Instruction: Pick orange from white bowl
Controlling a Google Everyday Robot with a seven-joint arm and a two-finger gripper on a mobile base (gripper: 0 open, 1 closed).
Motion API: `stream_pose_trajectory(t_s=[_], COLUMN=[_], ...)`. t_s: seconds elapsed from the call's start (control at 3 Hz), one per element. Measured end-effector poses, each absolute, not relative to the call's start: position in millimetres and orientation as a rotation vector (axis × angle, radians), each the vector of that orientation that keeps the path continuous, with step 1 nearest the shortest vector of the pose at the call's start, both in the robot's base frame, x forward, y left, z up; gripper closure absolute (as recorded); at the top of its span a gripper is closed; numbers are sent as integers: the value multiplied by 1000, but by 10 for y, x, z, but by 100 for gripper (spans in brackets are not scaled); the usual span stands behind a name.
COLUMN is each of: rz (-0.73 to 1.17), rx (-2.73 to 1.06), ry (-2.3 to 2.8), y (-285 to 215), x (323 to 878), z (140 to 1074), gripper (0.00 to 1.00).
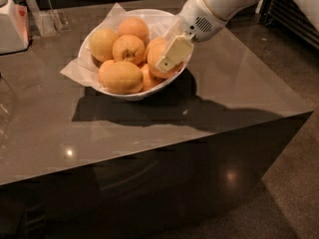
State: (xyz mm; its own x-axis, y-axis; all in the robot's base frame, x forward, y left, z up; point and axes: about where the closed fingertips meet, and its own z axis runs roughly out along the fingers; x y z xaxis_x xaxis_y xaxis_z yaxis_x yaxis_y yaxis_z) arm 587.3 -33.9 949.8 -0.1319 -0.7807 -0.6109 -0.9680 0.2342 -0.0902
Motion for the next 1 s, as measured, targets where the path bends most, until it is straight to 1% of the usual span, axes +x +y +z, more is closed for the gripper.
stream_pose_trajectory(t_s=[0.33,0.67,1.0], rz=[466,481,503], rx=[-1576,-1576,-1581], ry=[1993,2007,2024], y=[-383,-381,-374], x=[5893,5915,5933], z=[9407,9370,9320], gripper=[45,26,19])
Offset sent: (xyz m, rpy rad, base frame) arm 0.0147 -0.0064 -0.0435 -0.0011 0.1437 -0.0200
